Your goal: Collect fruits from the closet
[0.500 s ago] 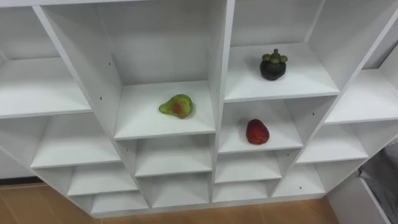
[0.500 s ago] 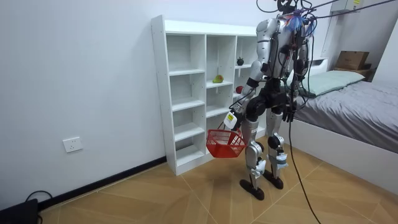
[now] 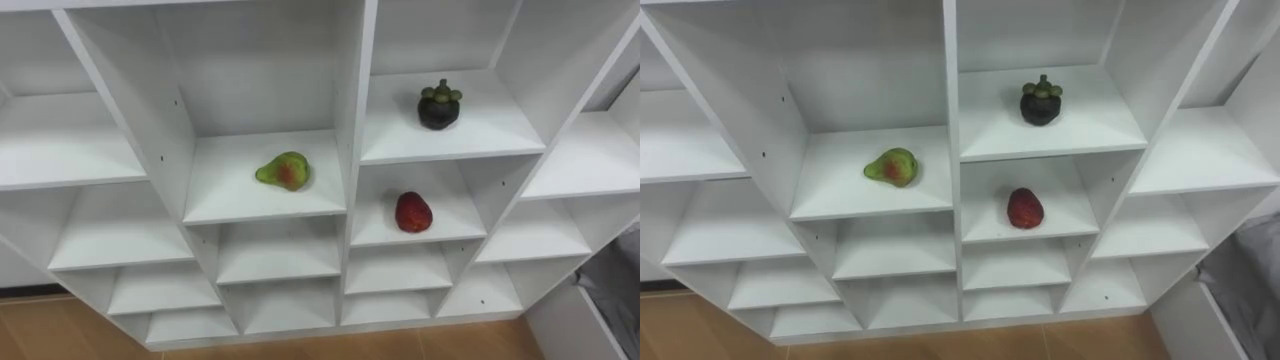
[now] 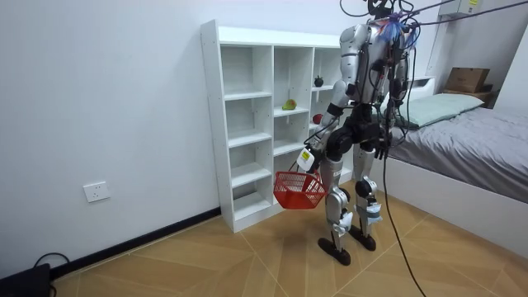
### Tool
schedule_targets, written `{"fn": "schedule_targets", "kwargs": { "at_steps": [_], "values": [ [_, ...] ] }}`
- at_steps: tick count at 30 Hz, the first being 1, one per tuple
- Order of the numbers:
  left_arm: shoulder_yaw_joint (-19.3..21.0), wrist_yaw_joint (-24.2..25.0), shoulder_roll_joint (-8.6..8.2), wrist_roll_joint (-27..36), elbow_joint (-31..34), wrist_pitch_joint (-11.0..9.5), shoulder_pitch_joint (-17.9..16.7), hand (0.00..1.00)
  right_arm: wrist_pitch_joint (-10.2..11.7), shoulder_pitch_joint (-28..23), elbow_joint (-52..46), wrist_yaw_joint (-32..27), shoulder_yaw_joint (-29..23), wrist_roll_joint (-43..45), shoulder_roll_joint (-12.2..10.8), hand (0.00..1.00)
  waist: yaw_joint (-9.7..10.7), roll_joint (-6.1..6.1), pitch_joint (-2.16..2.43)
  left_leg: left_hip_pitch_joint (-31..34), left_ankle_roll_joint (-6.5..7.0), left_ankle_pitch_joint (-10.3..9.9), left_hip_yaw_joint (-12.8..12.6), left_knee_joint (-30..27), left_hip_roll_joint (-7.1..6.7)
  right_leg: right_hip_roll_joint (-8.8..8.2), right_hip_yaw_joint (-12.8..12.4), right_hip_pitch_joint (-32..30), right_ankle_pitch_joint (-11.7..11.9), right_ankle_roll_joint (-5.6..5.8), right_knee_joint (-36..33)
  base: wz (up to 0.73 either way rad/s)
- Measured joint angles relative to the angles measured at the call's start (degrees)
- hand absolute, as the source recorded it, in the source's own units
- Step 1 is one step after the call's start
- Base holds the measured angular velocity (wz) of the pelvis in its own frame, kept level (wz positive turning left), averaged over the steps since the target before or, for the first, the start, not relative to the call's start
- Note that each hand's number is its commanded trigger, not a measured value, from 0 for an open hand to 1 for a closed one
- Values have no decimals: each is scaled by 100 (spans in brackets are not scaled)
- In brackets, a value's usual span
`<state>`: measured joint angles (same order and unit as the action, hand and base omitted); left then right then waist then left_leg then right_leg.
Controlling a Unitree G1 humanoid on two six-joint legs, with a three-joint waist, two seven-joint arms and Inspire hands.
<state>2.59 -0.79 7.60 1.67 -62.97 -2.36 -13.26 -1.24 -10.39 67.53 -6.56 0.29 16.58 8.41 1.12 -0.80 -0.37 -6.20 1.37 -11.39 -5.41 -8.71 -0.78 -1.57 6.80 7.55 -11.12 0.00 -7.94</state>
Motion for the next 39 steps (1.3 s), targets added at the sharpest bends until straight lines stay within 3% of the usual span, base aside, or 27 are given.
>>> {"fn": "schedule_targets", "kwargs": {
  "at_steps": [10,17,24,27,33,39],
  "values": [
    [120,20,-9,-19,2,-16,32,100,106,35,-70,-266,-56,-15,-18,0,-21,-20,13,65,0,0,-3,-1,0,6,-24,-55,-4,1,0,0],
    [112,-2,-10,-6,-113,-141,209,100,565,39,-354,-718,-49,-785,-72,0,-141,-19,15,67,0,0,-36,-1,2,8,-27,-62,-2,-1,15,0],
    [112,-28,-28,-7,-110,-300,252,100,834,53,-850,-818,-22,-943,-166,0,-166,-8,31,94,0,0,-30,-10,-4,-1,-16,-82,-2,-1,17,0],
    [111,-27,-31,-1,-79,-300,242,100,864,-36,-1282,-818,19,-953,-162,0,-160,-6,33,83,0,0,-30,-11,0,3,-17,-71,-2,-1,17,0],
    [73,3,-30,32,14,-324,268,100,881,-324,-3101,-702,21,-725,-154,0,-133,-2,35,55,0,0,-61,-9,-1,1,-29,-59,-1,0,8,0],
    [57,20,-26,160,107,-552,92,100,1157,-670,-4519,-781,89,-725,-154,0,-131,6,44,59,-1,0,-61,-2,3,6,-41,-67,-1,0,11,0]
  ]
}}
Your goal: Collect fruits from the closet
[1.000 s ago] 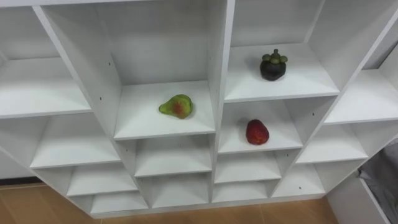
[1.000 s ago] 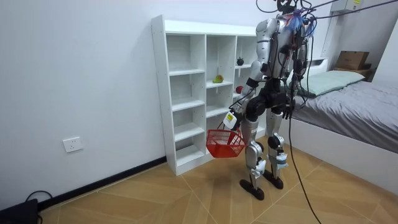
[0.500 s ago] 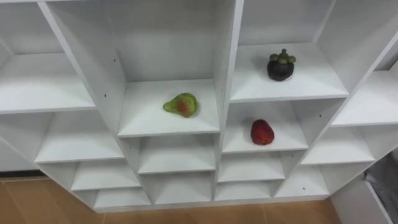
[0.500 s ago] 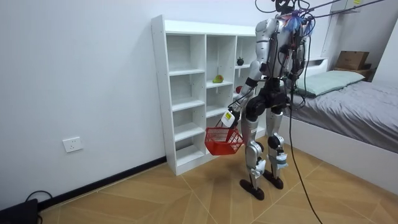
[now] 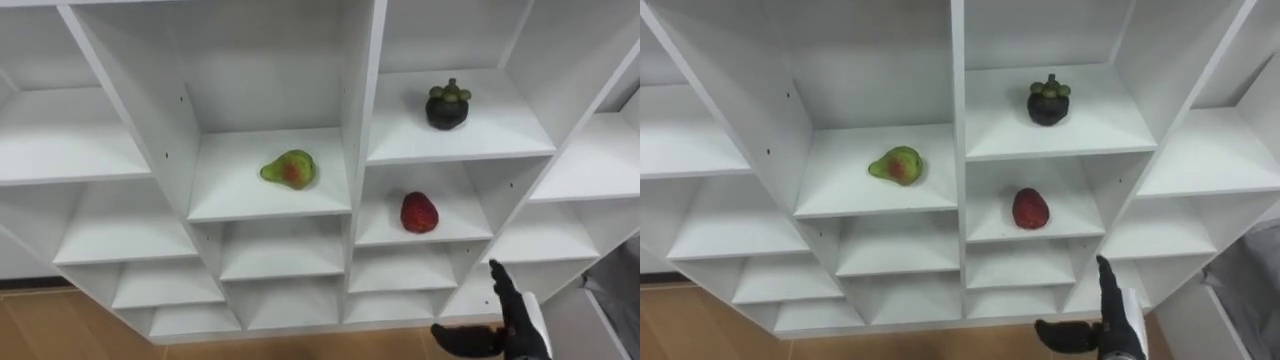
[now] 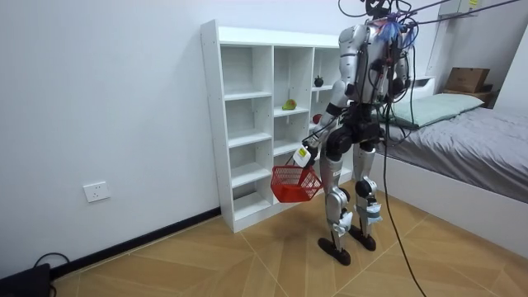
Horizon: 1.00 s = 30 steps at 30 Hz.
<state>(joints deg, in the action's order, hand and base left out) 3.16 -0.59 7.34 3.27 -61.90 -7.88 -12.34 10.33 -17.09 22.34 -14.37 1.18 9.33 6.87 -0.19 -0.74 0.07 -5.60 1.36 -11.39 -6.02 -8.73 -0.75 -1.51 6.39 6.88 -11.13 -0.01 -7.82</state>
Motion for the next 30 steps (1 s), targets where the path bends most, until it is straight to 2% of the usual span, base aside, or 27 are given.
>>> {"fn": "schedule_targets", "kwargs": {
  "at_steps": [3,5,8,11,19,22,24,26,30],
  "values": [
    [-4,-35,12,116,-3,-63,-39,100,98,-23,-322,-71,36,-28,4,0,22,1,-5,11,-3,-3,-1,4,1,3,-7,-12,0,0,-1,0],
    [-3,-46,14,112,-2,-134,-31,100,90,-161,-1006,-73,49,-69,52,0,4,22,1,83,-2,-3,-2,6,1,2,-14,-99,0,0,-39,0],
    [-10,-44,14,108,-1,-142,-27,100,239,-206,-1687,-129,34,-66,63,0,26,29,-3,91,-2,-2,-25,3,5,2,-32,-141,1,-1,-85,-5],
    [-29,-28,12,109,-3,-143,1,100,283,-196,-2152,-200,33,-62,67,0,26,50,-12,108,-2,-2,-45,7,9,4,-34,-182,2,0,-116,-4],
    [-74,10,14,106,-156,-141,7,100,288,-153,-2734,-488,3,0,149,0,-6,162,3,94,0,-1,-51,9,16,17,-111,-192,4,-2,-196,-3],
    [-108,76,28,119,-341,-142,36,100,291,-61,-3008,-557,13,-4,229,0,-23,162,1,97,1,-1,-50,9,20,24,-96,-183,5,-4,-205,0],
    [-111,127,28,118,-397,-141,34,100,304,43,-3152,-563,13,-6,240,0,-18,129,-16,97,0,-1,-49,8,25,30,-98,-193,8,-8,-202,0],
    [-112,124,32,123,-407,-141,32,100,417,114,-3243,-594,36,-15,266,0,-34,74,-25,97,-1,-2,-48,6,31,36,-102,-192,10,-11,-194,0],
    [-134,118,32,163,-412,-141,47,100,419,240,-3243,-696,101,-37,273,0,-40,31,-19,111,-1,-1,-48,7,32,39,-107,-188,10,-12,-194,0]
  ]
}}
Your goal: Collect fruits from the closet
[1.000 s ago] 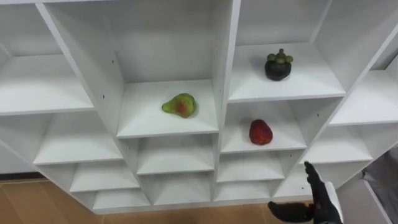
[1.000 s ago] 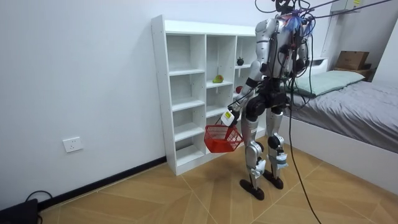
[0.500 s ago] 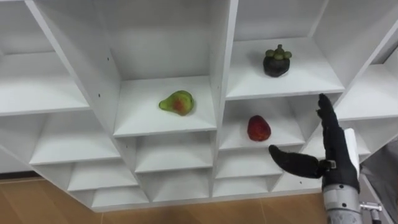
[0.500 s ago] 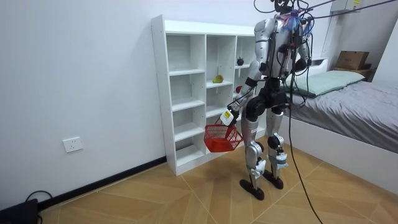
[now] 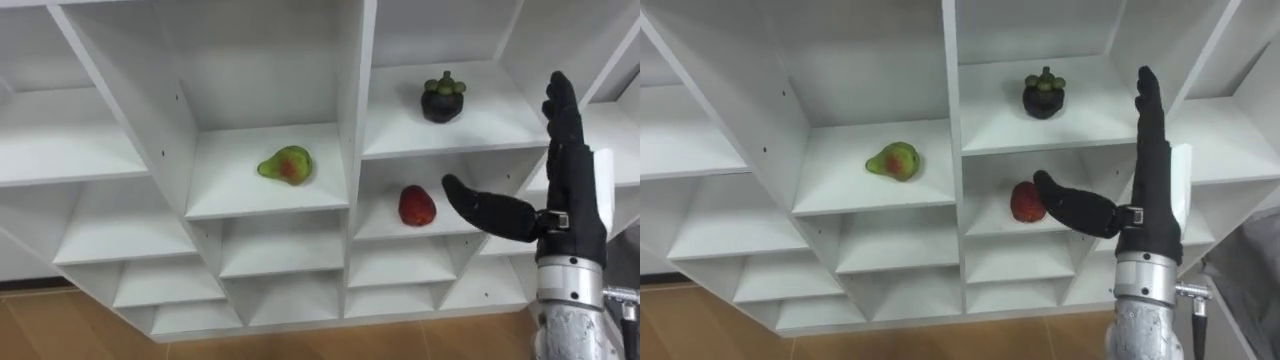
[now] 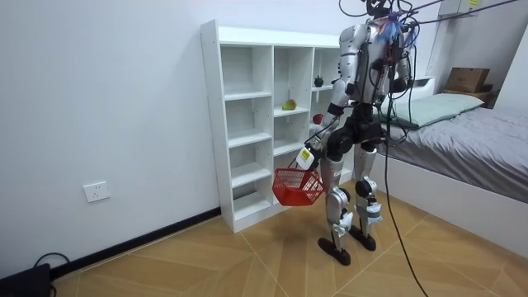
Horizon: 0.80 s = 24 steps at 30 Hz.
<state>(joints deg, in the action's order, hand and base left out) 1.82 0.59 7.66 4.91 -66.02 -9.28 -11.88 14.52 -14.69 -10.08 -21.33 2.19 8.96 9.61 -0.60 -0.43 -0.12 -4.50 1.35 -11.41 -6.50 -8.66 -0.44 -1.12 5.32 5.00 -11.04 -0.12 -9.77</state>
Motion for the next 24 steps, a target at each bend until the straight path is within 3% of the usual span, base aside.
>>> {"fn": "schedule_targets", "kwargs": {
  "at_steps": [6,17,24],
  "values": [
    [-4,7,6,-33,-30,16,119,100,-2,269,0,-82,44,2,1,0,-1,-45,-3,39,0,0,-3,3,4,1,13,-30,0,0,0,0],
    [36,1,72,-338,39,60,152,100,-78,928,583,356,-250,-697,207,0,10,-158,0,-20,-1,2,27,-16,2,-10,41,7,5,-4,13,0],
    [33,-22,85,-337,42,147,147,100,-166,1049,737,377,-334,-1187,249,0,-12,-193,-23,7,1,2,60,-48,-3,-20,88,11,11,-8,3,2]
  ]
}}
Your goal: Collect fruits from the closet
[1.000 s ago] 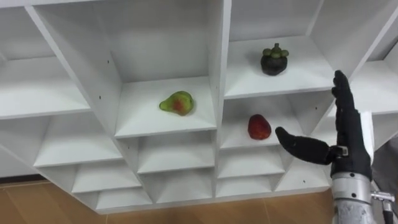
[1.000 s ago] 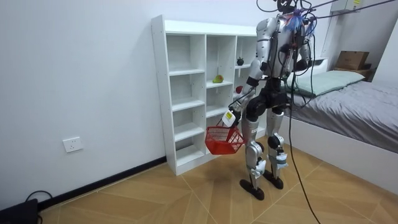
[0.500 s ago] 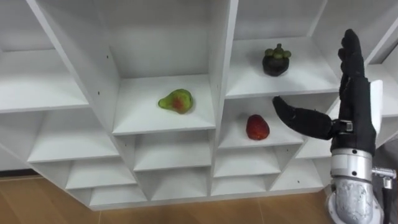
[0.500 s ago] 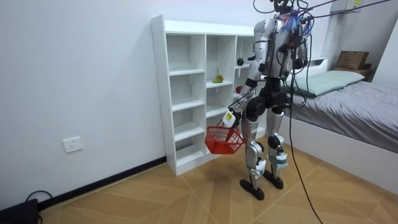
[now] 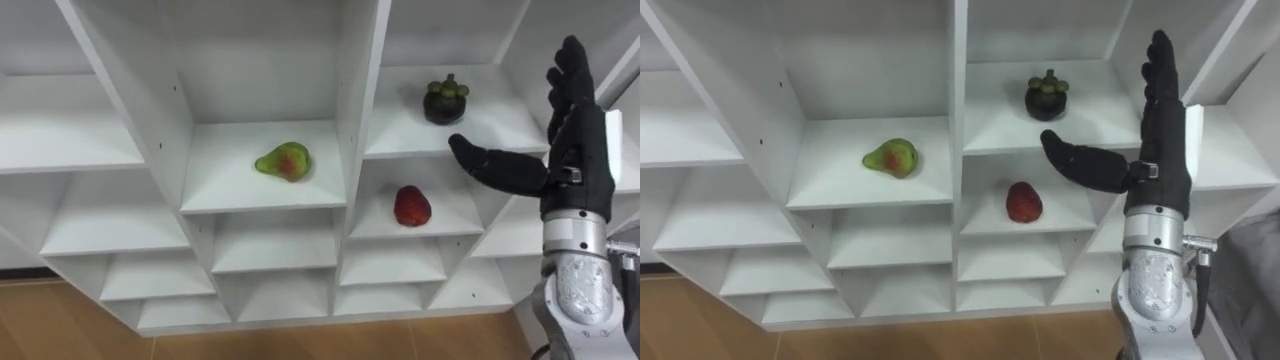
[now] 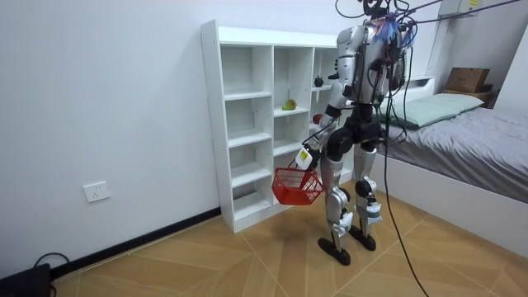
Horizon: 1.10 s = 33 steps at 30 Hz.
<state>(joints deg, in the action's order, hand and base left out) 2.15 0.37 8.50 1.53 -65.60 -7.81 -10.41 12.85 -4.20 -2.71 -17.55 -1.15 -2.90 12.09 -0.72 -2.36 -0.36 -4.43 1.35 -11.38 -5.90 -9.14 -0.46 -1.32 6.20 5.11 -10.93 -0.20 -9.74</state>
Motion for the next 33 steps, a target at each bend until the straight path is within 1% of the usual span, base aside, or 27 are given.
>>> {"fn": "schedule_targets", "kwargs": {
  "at_steps": [3,4,5,9,12,13,14,15,17,18,20,22,28,33],
  "values": [
    [3,1,1,-39,0,37,-9,100,-33,119,0,1,-15,-4,111,0,1,20,-6,40,0,0,15,-6,1,1,22,-11,6,-3,-3,1],
    [5,12,8,-135,5,37,-10,100,-33,153,0,1,-20,-3,175,0,3,24,-3,62,0,0,26,-11,0,1,32,-14,6,-3,-3,4],
    [5,23,18,-227,48,44,-20,100,-34,196,-1,1,-34,-1,192,0,5,25,-3,73,0,0,34,-15,0,2,38,-23,6,-3,-2,4],
    [3,40,36,-385,209,110,-40,100,-38,318,-2,3,-41,43,194,0,21,35,4,75,0,0,79,-29,-5,-7,100,-25,6,-3,4,7],
    [7,71,39,-437,252,123,-40,100,-46,429,0,9,-52,144,205,0,-40,52,15,48,1,3,115,-34,-16,-18,131,13,6,-2,10,4],
    [4,80,41,-455,262,125,-34,100,-46,476,33,17,-46,144,218,0,-80,48,12,11,1,4,123,-31,-19,-20,136,52,6,-2,17,3],
    [5,88,41,-456,269,125,-41,100,-45,597,167,73,-45,126,227,0,-79,29,0,-24,1,4,138,-31,-20,-25,182,98,5,-2,26,5],
    [6,93,45,-457,269,127,-40,100,-46,669,259,118,-50,106,249,0,-77,21,-1,-33,2,4,144,-31,-20,-26,187,110,5,-1,28,6],
    [16,128,51,-452,280,127,-30,100,-96,896,533,271,-72,60,392,0,-111,-31,-19,-80,2,4,147,-31,-22,-29,189,167,5,-1,52,3],
    [31,134,56,-452,280,127,-36,100,-124,927,546,315,-73,62,404,0,-111,-44,-19,-81,2,4,157,-32,-25,-30,198,185,5,-1,76,0],
    [76,149,79,-452,277,162,-66,100,-182,1024,565,452,-76,66,405,0,-114,-72,-4,-92,1,4,160,-35,-21,-26,211,183,5,-2,93,2],
    [111,157,82,-453,276,202,-74,100,-195,1056,577,504,-90,72,405,0,-119,-83,3,-108,1,3,174,-35,-22,-26,217,200,5,-2,92,2],
    [224,258,122,-454,276,269,-67,100,-248,1303,826,514,-303,77,405,0,-130,-101,6,-117,1,3,204,-39,-28,-26,222,256,6,-1,91,1],
    [223,258,128,-460,300,282,-65,100,-250,1371,890,452,-288,132,417,0,-148,-107,3,-107,1,3,203,-35,-23,-23,237,245,6,-1,93,0]
  ]
}}
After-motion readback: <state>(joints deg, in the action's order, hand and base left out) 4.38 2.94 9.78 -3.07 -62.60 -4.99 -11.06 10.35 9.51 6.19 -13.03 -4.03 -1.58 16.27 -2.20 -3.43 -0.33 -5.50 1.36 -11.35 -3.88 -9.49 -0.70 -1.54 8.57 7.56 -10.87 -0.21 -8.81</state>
